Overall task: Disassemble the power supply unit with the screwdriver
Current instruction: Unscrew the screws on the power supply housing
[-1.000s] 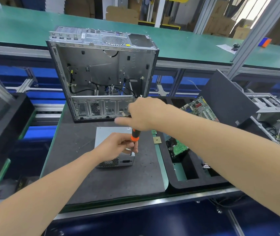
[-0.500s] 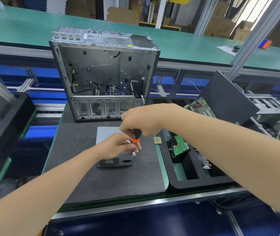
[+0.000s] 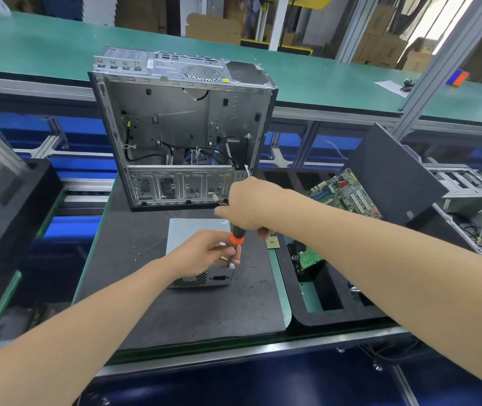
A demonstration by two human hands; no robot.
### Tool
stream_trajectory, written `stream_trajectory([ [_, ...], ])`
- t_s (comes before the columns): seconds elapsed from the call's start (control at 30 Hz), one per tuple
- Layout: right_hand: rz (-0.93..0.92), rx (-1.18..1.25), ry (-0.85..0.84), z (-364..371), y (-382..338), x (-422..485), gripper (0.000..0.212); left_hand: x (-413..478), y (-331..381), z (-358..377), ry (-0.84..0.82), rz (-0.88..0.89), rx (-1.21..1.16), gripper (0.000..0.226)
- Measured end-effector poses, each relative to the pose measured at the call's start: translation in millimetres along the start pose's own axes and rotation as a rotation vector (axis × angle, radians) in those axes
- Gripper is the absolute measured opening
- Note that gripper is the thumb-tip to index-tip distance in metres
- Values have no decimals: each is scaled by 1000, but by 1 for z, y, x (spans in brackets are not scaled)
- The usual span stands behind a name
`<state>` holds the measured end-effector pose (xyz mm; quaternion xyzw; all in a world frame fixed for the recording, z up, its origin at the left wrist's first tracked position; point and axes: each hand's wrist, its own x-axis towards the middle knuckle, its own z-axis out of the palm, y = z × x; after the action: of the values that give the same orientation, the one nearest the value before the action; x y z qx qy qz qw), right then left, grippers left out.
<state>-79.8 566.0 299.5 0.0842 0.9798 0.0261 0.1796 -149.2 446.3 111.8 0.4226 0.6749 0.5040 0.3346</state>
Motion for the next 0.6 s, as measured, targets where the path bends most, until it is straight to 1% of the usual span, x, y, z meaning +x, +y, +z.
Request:
stream_trajectory([
  [0.07,-24,42,-11,-1,3,3,36,0,0,-2,-11,3,-17,29],
  [0.2,-251,-96,32,-3,9,4,34,0,2,-3,-18,-3,-82,27],
  [0.33,-483,-146,-17,-14,15,3,9,-1,7,-7,-40,-3,-92,24],
  [0.4,-576,-212,-50,-15,13,3,20,-2,10,-9,-50,-9,-107,23],
  [0.47,-617,-283,-71,-11,11,5,26,-3,10,-8,-45,-13,-107,23],
  [0.6,-617,-217,-38,-9,12,6,27,-3,8,-5,-7,-26,-86,26],
])
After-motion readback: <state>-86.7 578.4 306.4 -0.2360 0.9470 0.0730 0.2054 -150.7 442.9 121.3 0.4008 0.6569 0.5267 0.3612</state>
